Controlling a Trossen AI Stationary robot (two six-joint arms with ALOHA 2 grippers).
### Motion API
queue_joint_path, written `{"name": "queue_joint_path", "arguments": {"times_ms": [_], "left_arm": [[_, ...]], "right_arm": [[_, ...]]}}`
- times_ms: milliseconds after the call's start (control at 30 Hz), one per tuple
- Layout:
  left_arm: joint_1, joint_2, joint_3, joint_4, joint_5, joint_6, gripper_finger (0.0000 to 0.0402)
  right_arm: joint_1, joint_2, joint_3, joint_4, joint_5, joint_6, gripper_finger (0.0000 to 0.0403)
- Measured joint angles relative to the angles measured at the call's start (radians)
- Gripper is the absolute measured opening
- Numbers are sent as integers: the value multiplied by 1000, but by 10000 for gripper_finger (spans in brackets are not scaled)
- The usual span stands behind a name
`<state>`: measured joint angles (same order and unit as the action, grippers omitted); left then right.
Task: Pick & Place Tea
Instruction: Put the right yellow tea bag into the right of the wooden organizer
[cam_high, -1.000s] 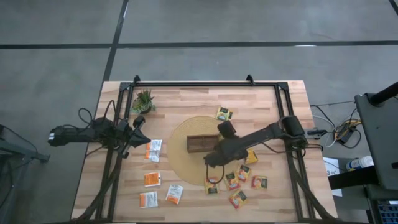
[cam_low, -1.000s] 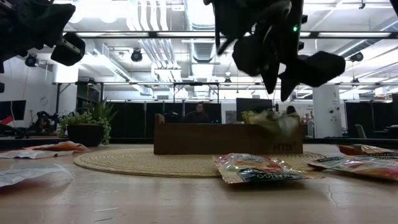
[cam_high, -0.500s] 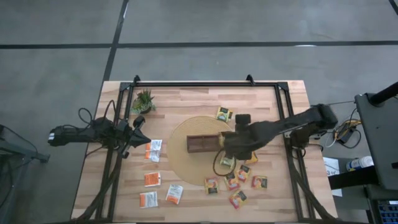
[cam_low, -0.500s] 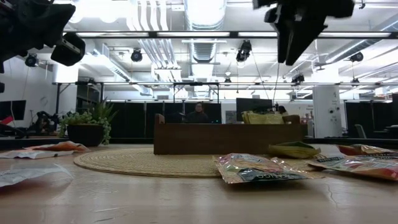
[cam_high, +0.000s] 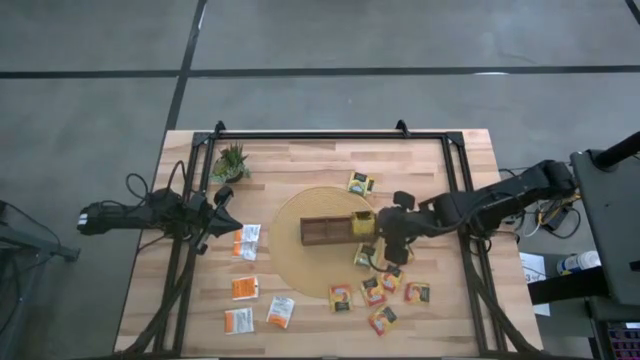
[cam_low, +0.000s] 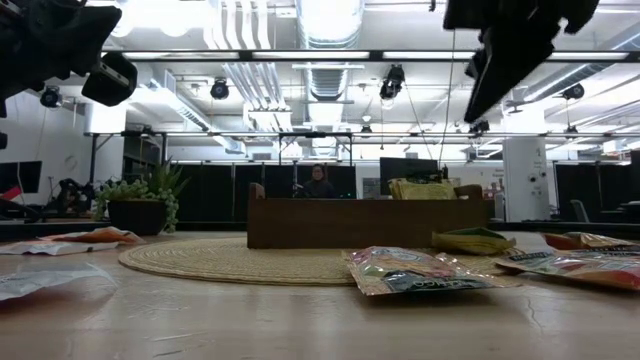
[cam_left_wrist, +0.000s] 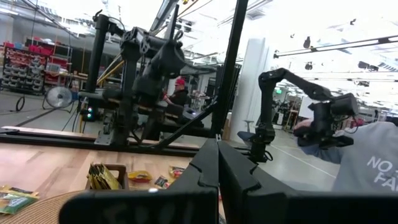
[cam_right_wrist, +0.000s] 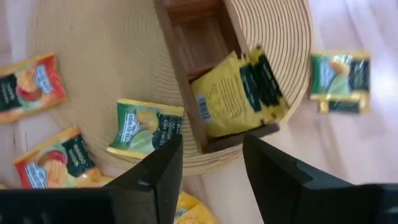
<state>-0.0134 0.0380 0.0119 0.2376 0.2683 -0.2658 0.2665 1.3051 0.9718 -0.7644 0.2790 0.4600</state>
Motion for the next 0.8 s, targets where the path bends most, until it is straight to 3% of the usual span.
{"name": "queue_joint_path", "arguments": {"times_ms": [400,800], "left_arm": [[0,0,0,0,0,0,0],[0,0,0,0,0,0,0]], "right_arm": [[2,6,-178,54,1,408,157],[-3,33,-166,127,38,630,153]]}}
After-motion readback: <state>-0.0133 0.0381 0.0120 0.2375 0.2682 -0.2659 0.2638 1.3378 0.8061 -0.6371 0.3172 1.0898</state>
